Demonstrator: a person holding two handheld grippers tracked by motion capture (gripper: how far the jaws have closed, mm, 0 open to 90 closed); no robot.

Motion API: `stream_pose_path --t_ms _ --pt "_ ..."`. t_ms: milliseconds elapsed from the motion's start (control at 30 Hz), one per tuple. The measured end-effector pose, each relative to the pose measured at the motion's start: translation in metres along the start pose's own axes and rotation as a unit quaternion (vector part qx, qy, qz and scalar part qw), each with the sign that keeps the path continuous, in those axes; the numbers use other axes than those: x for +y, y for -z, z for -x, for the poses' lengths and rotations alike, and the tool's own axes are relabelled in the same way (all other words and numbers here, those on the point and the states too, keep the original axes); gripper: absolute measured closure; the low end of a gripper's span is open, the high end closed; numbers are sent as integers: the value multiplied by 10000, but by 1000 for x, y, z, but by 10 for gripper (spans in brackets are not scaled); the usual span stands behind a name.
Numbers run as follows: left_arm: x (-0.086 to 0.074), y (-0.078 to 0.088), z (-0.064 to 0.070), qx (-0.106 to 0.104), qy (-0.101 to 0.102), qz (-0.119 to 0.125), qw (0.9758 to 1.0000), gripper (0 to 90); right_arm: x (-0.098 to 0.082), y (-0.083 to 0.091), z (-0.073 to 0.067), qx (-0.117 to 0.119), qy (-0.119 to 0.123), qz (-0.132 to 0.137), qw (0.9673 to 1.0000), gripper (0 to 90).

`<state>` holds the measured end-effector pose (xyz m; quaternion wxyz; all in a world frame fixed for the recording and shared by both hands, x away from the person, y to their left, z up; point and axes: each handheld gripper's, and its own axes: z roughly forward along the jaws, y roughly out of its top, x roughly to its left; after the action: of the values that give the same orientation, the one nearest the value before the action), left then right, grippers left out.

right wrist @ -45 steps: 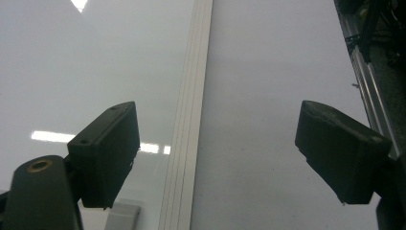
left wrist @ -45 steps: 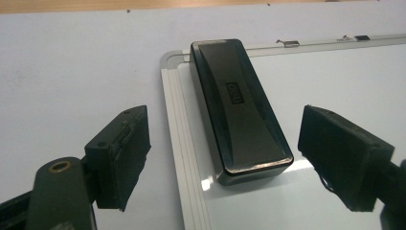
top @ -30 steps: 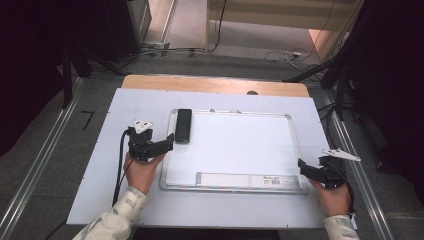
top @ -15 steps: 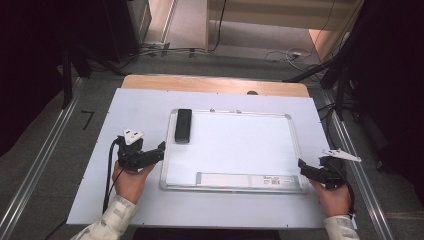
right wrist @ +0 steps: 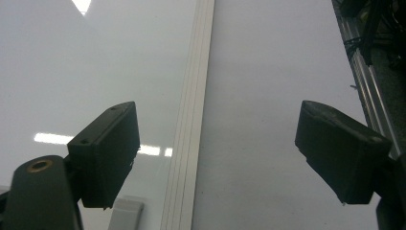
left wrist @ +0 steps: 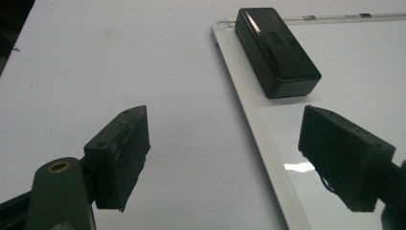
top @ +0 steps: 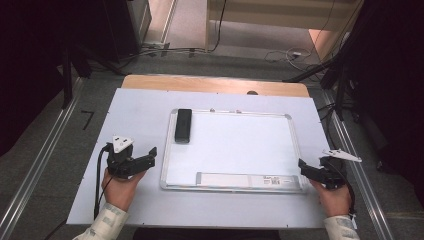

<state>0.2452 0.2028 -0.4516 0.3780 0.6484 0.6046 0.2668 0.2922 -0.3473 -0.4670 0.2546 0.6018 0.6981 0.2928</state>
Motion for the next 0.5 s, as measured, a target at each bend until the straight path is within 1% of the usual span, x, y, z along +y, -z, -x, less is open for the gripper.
stream_pose_path --t_ms 33,233,333,500 --pt "-1 2 -2 9 29 4 10000 183 0 0 0 3 -2 1 10000 140" --pt "-5 8 -9 62 42 16 10000 183 0 0 0 0 -3 -1 10000 140" --pt "-7 13 -14 78 83 32 9999 183 0 0 0 3 -4 -5 10000 141" --pt "-12 18 -20 144 37 -9 9999 183 0 1 0 -4 -5 -3 10000 140"
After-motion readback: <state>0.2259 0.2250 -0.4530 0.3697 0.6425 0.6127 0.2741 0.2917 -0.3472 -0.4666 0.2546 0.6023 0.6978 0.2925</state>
